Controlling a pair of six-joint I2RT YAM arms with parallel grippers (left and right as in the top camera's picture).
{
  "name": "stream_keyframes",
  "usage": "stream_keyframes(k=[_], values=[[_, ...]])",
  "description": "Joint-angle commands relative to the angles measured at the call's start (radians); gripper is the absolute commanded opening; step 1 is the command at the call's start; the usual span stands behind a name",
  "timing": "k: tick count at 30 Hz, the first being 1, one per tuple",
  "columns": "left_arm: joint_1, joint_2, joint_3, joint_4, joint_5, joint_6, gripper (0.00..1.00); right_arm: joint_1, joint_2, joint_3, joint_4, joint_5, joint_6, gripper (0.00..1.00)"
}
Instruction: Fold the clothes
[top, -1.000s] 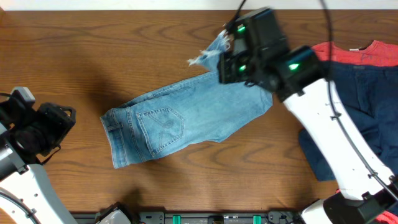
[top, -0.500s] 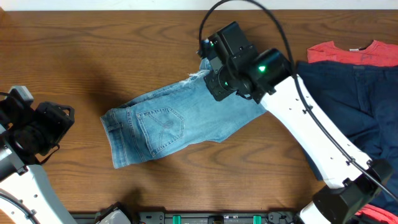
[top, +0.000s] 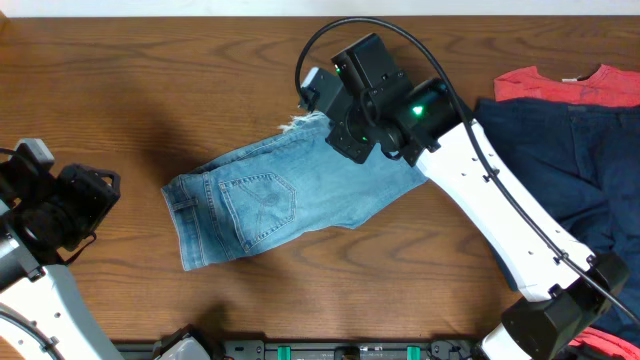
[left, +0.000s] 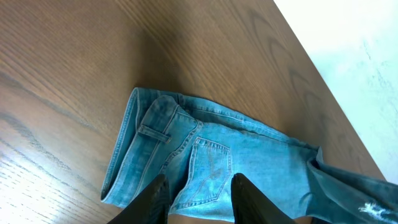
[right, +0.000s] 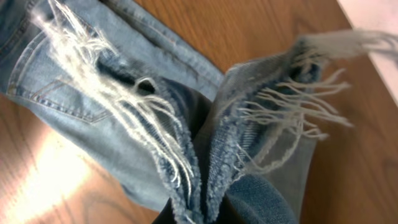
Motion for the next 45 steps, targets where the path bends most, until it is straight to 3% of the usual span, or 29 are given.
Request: stream_keyframes(k=[1,7,13,23,35,42,45], values=[[0.0,-0.001,0.024,-0.001,-0.012,-0.01,0.35,0.01,-0.001,0.016,0.055,-0.055,0.095,0.01],[0.0,-0.001,0.039,-0.001,-0.003,-0.01,0.35,0.019,-0.001,0.016,0.224,-0.213,0.509,0.01],[0.0,-0.001,0.117,-0.021,-0.001,-0.01,0.35,0.092,0.016,0.016,0.352,-0.214,0.703,0.01],[0.0,-0.001,0.162,-0.049,-0.001,-0.01,0.35,0.22,0.21,0.016,0.405,-0.109,0.83,0.01],[0.0,-0.001,0.162,-0.053,-0.001,-0.01,0.35,0.351,0.371,0.016,0.538,-0.128,0.838,0.03],[0.0,0.0,0.162,-0.053,-0.002,-0.01,0.35,0.407,0.385,0.016,0.521,-0.191,0.807,0.46],[0.0,0.0,0.162,-0.055,-0.002,-0.01,0.35,0.404,0.361,0.016,0.475,-0.162,0.773,0.56]])
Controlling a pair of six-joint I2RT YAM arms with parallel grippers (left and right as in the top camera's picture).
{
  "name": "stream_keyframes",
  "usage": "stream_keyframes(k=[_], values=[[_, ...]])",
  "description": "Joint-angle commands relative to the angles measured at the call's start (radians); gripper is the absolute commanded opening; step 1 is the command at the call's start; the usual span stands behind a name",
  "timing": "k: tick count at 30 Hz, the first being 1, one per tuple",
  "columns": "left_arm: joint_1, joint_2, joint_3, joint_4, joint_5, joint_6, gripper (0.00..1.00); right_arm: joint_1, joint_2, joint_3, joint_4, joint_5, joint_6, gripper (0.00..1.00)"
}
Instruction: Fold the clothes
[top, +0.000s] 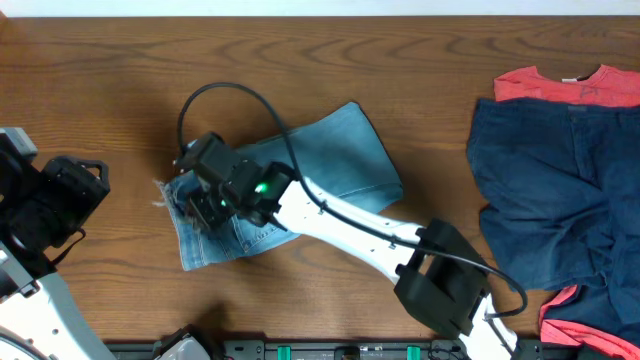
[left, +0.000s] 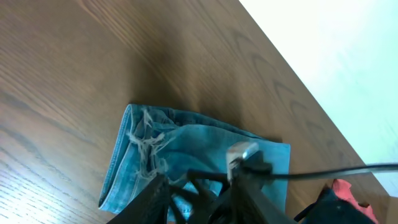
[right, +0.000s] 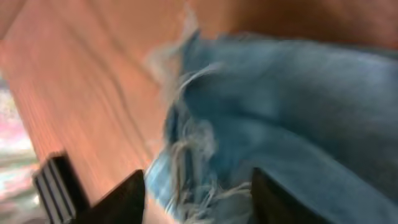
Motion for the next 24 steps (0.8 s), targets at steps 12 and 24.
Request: stream_keyframes(k=[12,24], values=[[-0.002,0.024,0.019,-0.011,-0.036,-0.008,0.41,-0.172,-0.142,0.015,-0.187,0.03,-0.097,0.32],[-0.032,0.116,0.019,-0.063,0.023,0.066,0.2,-0.163,0.048,0.012,-0.146,-0.172,-0.098,0.12]])
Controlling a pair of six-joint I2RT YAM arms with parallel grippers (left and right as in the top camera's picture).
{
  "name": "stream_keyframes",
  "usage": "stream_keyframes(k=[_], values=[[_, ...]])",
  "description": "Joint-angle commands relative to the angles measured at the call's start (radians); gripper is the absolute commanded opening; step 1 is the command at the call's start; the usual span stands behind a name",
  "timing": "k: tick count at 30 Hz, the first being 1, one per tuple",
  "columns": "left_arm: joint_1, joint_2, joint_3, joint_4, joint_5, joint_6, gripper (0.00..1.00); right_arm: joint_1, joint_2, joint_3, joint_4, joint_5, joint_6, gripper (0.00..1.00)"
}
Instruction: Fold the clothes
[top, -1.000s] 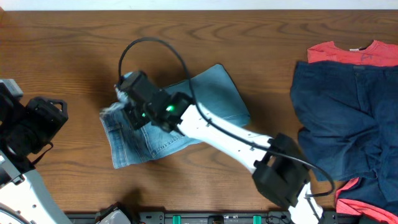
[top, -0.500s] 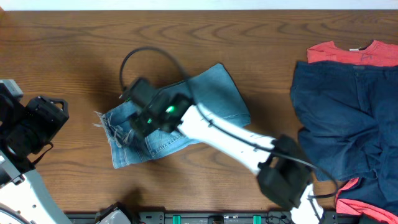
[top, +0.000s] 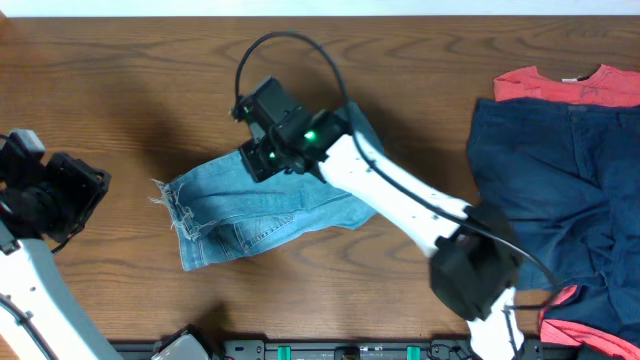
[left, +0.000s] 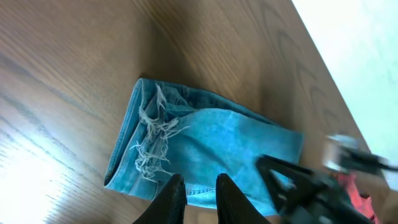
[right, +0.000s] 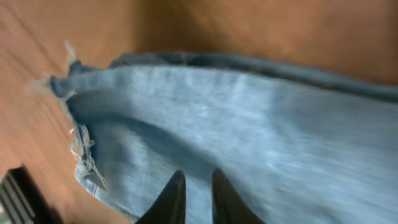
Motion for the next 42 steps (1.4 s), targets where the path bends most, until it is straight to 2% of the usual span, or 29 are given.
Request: stream_keyframes(k=[1,5,10,17,23,29,30,33,35,37,42], values=[[-0.037,-0.001,0.018,-0.005,0.04,0.074,0.2,0.051,0.112,0.006,0.002,-0.163,-0.007,0.11],[-0.098,0.0,0.016,-0.005,0.009,0.114,0.2,0.116,0.205,0.006,-0.008,-0.21,-0.007,0.11],[-0.16,0.011,-0.011,-0.005,-0.066,0.114,0.2,0.133,0.23,0.006,-0.119,-0.096,0.067,0.13],[-0.208,0.063,-0.072,0.0,-0.065,0.115,0.2,0.029,0.082,0.006,-0.184,-0.071,0.048,0.15],[-0.284,0.125,-0.167,0.042,-0.065,0.175,0.2,-0.089,-0.095,0.006,-0.224,-0.027,0.039,0.15],[-0.363,0.21,-0.332,0.215,-0.117,0.174,0.19,-0.213,-0.153,0.006,-0.292,0.018,0.061,0.16],[-0.367,0.229,-0.356,0.239,-0.153,0.166,0.14,-0.23,-0.153,0.006,-0.307,0.018,0.061,0.16],[-0.362,0.297,-0.423,0.338,-0.3,0.082,0.13,-0.262,-0.137,0.005,-0.352,0.018,0.029,0.16],[-0.35,0.356,-0.453,0.425,-0.411,-0.015,0.13,-0.271,-0.121,0.005,-0.371,0.018,0.002,0.16],[-0.341,0.405,-0.458,0.492,-0.44,-0.064,0.13,-0.271,-0.103,0.001,-0.375,0.018,-0.016,0.17],[-0.342,0.527,-0.458,0.621,-0.439,-0.082,0.12,-0.266,-0.04,-0.043,-0.364,0.019,-0.005,0.16]])
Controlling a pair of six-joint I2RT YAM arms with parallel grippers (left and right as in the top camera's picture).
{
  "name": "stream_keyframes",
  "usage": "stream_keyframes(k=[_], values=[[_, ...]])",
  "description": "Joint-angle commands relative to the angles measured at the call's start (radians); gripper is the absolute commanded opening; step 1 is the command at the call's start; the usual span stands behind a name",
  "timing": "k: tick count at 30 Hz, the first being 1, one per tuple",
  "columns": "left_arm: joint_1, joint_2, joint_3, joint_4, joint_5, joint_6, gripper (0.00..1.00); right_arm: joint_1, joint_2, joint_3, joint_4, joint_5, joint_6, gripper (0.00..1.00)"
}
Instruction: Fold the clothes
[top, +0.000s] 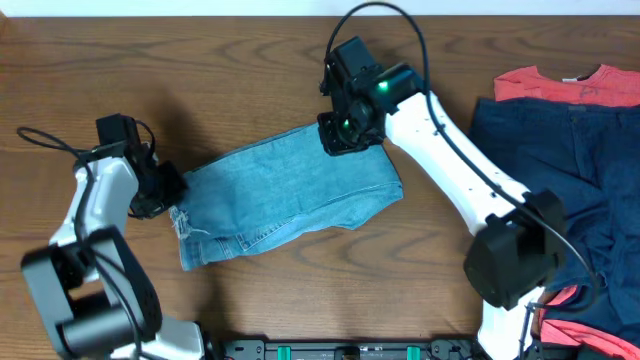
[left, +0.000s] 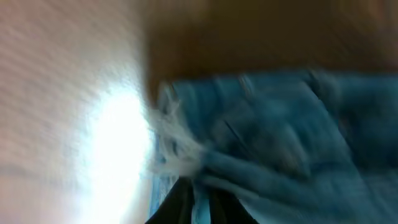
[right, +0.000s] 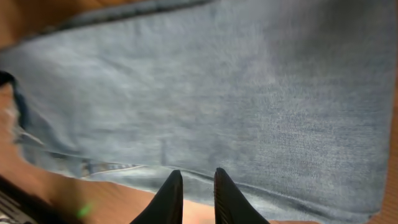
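The light-blue denim shorts (top: 290, 190) lie folded in half at the middle of the table, frayed hem at their left end. My left gripper (top: 168, 190) is at that left edge. In the blurred left wrist view its fingers (left: 198, 202) stand shut, tips against the frayed denim (left: 280, 124); whether cloth is pinched is not visible. My right gripper (top: 338, 138) hovers over the shorts' upper right part. In the right wrist view it (right: 194, 193) is shut and empty above the denim (right: 236, 81).
A dark navy garment (top: 560, 170) lies spread at the right, over a red one (top: 570, 85). More red cloth shows at the bottom right corner (top: 590, 310). Bare wooden table (top: 150, 70) surrounds the shorts.
My left gripper was away at the table's far left; it is now at the shorts' frayed left edge. My right gripper has shifted from the shorts' upper left to their upper right.
First the shorts lay full length and my right gripper held their frayed leg hem raised at the right end. Then it was open over the waist at the left, the hem laid there. Later it was shut above the folded shorts, and now my left gripper has reached them.
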Motion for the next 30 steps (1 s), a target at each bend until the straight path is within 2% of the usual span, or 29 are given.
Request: stream_keyframes(k=[1,6,14,16,19,21,23,27,30], values=[[-0.002,0.071,0.002,0.019,-0.059,-0.053,0.13,0.007,0.063,-0.048,0.01,0.005,-0.003,0.16],[-0.005,0.139,0.002,0.009,-0.059,-0.052,0.13,-0.001,0.161,-0.119,0.02,0.063,0.084,0.13],[-0.005,0.138,0.005,0.005,-0.053,-0.052,0.12,-0.076,0.266,-0.217,-0.008,0.126,0.138,0.12],[-0.005,0.133,0.011,-0.005,-0.046,-0.052,0.13,-0.098,0.265,-0.219,-0.013,0.111,0.1,0.11],[-0.005,0.11,0.037,-0.033,-0.014,-0.045,0.13,-0.119,0.227,-0.209,-0.012,-0.01,-0.087,0.12],[-0.005,0.08,0.066,-0.065,0.014,-0.045,0.13,-0.127,0.174,-0.208,-0.007,-0.13,-0.246,0.17],[-0.005,0.039,0.094,-0.097,0.043,-0.045,0.13,-0.135,0.109,-0.208,-0.007,-0.2,-0.334,0.23],[-0.005,-0.074,0.127,-0.162,0.057,-0.045,0.17,-0.153,-0.035,-0.208,0.004,-0.224,-0.369,0.35],[-0.005,-0.174,0.127,-0.21,0.057,-0.045,0.27,-0.176,-0.138,-0.208,0.023,-0.224,-0.366,0.52]])
